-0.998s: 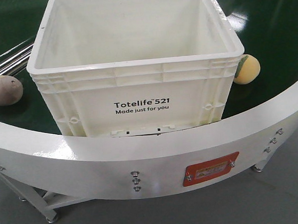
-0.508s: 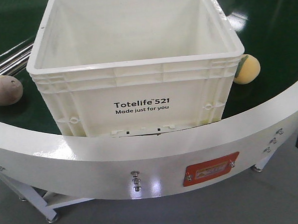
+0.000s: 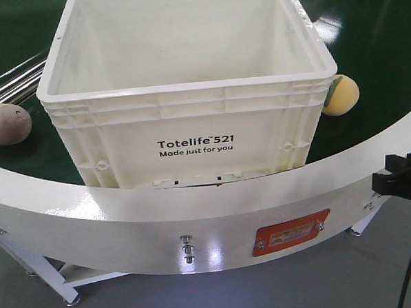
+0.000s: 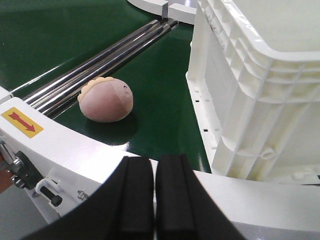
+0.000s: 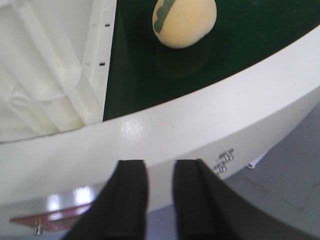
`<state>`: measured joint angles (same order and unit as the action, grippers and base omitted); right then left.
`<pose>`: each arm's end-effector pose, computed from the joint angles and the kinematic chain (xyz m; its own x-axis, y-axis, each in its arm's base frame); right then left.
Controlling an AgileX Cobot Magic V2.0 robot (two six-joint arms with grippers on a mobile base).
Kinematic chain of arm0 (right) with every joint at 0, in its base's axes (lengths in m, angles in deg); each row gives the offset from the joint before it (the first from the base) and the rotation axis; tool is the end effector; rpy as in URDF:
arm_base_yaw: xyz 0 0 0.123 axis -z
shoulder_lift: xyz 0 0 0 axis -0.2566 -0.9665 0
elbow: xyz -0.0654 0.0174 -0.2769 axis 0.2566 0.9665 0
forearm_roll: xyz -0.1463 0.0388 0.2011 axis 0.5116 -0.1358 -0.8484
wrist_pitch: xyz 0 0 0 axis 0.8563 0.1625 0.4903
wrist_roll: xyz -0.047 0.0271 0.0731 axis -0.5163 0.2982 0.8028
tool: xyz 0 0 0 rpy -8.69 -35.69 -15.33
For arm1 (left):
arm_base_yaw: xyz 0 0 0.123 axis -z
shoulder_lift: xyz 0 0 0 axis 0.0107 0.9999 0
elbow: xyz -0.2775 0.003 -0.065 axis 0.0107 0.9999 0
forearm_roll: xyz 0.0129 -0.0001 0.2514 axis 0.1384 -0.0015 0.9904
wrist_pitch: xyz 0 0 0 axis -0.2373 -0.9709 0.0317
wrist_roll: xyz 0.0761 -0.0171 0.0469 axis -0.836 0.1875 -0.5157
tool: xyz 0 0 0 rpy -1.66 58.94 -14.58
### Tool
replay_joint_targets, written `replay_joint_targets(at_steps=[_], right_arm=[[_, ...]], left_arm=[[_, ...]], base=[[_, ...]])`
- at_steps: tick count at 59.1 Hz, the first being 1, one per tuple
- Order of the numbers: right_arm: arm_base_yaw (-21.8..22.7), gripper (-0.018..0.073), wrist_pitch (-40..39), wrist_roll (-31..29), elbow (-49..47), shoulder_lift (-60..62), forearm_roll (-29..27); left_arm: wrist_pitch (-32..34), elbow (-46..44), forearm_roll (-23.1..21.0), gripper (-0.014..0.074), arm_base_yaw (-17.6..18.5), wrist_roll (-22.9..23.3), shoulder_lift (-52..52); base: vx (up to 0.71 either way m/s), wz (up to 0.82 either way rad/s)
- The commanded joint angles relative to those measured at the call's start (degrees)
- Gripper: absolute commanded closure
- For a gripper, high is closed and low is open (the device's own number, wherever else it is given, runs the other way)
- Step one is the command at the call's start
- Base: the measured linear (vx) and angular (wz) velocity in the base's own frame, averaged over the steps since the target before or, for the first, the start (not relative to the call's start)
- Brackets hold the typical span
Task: Place moving items into box and shelve
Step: 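Reach the right gripper to the yellow plush ball and grasp it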
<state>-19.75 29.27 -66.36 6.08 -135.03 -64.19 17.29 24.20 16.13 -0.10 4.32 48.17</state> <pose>0.1668 0.0123 0.2483 -0.6193 -0.0988 -0.7789 -0.0968 0.9941 -0.0492 0.0930 0.0018 0.3130 -0.4095 -0.0104 -0.9122 -0.0224 0.9997 -0.0013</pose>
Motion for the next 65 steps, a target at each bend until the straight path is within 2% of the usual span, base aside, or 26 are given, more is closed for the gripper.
replay_joint_targets(at_steps=[1, 7, 14, 21, 25, 38, 44, 54, 65], right_arm=[[0.2, 0.0080, -8.2, 0.6, -2.7, -2.0, 0.7], [0.4, -0.0055, -9.1, 3.0, -5.6, -5.9, 0.9], [4.4, -0.0134, -6.6, 4.6, -11.1, -11.7, 0.9], [8.8, -0.0137, -2.5, 4.0, -17.1, -17.6, -0.1], [10.3, -0.0134, 0.3, 1.9, -21.6, -21.7, -2.5], [10.6, -0.0131, 9.9, -14.1, -37.6, -35.8, -18.0], [10.6, -0.0132, 12.8, -17.7, -44.4, -42.7, -23.3], [10.6, -0.0130, 12.5, -18.7, -53.7, -51.9, -23.6], [10.6, -0.0127, 11.8, -18.8, -59.8, -58.7, -23.0]], left_arm=[[4.1, -1.9, -0.2, 0.0253, 0.3, 0.6, 0.5], [4.0, -1.9, -0.2, 0.0124, 0.3, 0.6, 0.5], [3.7, -1.9, -0.2, 0.0055, 0.3, 0.6, 0.5], [3.3, -1.9, -0.2, 0.0048, 0.3, 0.6, 0.5], [3.3, -1.9, -0.2, 0.0048, 0.3, 0.6, 0.5], [3.1, -1.9, -0.2, 0.0048, 0.3, 0.6, 0.5], [2.9, -1.9, -0.2, 0.0048, 0.3, 0.6, 0.5], [1.4, -1.9, -0.2, 0.0048, 0.3, 0.6, 0.5], [-0.4, -1.9, -0.2, 0.0048, 0.3, 0.6, 0.5]], base=[[0.00, 0.00], [0.00, 0.00], [0.00, 0.00], [0.00, 0.00], [0.00, 0.00], [0.00, 0.00], [0.00, 0.00], [0.00, 0.00], [0.00, 0.00]])
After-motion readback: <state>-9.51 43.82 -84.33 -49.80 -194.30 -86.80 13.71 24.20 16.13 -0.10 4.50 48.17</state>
